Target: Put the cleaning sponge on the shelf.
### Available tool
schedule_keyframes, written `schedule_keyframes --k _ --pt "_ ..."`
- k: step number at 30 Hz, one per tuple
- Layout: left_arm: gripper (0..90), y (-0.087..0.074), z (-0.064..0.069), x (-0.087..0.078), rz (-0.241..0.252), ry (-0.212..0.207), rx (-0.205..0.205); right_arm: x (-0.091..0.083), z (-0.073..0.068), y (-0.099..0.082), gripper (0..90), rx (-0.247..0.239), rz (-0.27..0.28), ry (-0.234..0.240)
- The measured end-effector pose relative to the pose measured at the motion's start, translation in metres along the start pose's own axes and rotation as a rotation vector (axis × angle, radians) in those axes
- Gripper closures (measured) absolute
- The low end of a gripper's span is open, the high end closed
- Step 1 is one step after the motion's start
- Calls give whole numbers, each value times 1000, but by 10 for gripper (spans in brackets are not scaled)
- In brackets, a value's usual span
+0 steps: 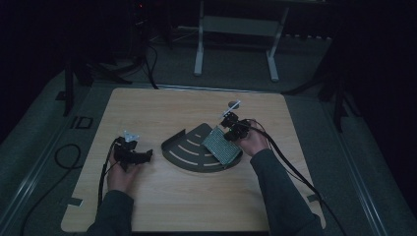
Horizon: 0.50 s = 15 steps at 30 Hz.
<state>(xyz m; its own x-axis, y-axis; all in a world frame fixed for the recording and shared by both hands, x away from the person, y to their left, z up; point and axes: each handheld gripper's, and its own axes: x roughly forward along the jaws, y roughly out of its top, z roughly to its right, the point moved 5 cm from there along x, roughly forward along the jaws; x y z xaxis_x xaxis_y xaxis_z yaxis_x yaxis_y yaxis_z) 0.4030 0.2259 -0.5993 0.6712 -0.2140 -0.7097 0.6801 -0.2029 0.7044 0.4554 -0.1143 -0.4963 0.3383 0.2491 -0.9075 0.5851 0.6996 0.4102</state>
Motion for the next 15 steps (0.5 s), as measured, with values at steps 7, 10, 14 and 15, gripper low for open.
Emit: schedule_keyframes --k 7,10,14,15 --pt "108 0 0 0 0 0 0 6 -4 0 896 -6 -8 -4" --pt "108 0 0 0 1 0 -1 8 -4 0 896 -5 -12 -5" --pt "108 0 0 0 0 0 0 11 -3 -1 895 -14 -20 -23" --pt "108 0 0 0 -1 0 1 12 -3 -1 895 -15 -19 -27"
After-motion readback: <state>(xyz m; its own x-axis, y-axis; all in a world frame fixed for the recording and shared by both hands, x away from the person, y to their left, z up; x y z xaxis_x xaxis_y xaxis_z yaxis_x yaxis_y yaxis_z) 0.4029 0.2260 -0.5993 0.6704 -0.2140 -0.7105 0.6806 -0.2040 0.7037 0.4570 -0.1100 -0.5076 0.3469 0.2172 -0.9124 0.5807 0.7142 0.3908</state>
